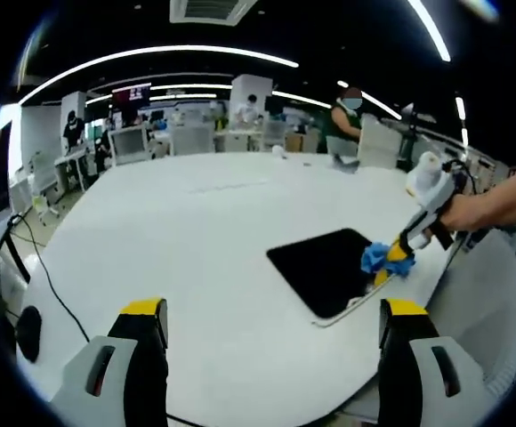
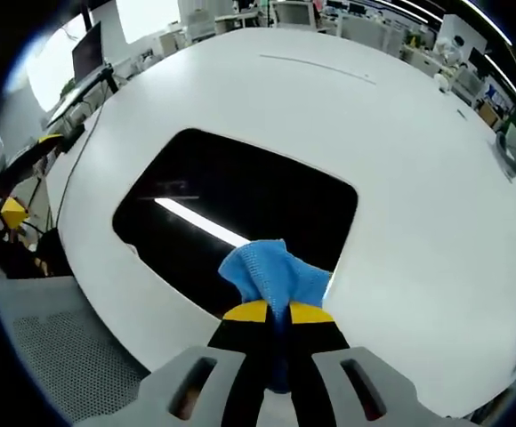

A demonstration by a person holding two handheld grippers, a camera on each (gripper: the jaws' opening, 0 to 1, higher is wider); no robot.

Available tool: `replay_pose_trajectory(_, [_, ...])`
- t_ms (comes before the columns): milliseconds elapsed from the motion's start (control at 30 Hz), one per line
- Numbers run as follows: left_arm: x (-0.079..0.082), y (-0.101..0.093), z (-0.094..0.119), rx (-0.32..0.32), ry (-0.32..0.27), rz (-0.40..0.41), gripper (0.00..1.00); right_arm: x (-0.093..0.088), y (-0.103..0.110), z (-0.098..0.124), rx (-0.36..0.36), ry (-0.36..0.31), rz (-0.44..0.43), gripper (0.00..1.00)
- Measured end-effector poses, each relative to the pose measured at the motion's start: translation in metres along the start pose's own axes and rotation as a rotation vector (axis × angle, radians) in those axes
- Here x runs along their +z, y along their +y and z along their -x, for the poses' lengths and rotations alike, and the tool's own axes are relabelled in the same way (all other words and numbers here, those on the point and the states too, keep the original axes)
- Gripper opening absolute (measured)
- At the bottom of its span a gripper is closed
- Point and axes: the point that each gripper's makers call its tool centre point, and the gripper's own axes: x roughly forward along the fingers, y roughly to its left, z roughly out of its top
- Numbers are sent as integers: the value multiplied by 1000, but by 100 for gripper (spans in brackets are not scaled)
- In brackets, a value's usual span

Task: Wipe the mirror surface with the cleaning cloth until all visible marks leave the cleaned area.

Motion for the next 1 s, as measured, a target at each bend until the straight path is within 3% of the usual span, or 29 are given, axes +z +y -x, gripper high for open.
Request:
replay_pose_trajectory(500, [0, 28, 15, 2, -2, 0, 99, 20, 46, -8, 31, -4, 19, 1])
replay_pose_trajectory(1000, [2, 43, 23, -7, -5, -1, 99, 37, 85, -16, 60, -8, 30, 1])
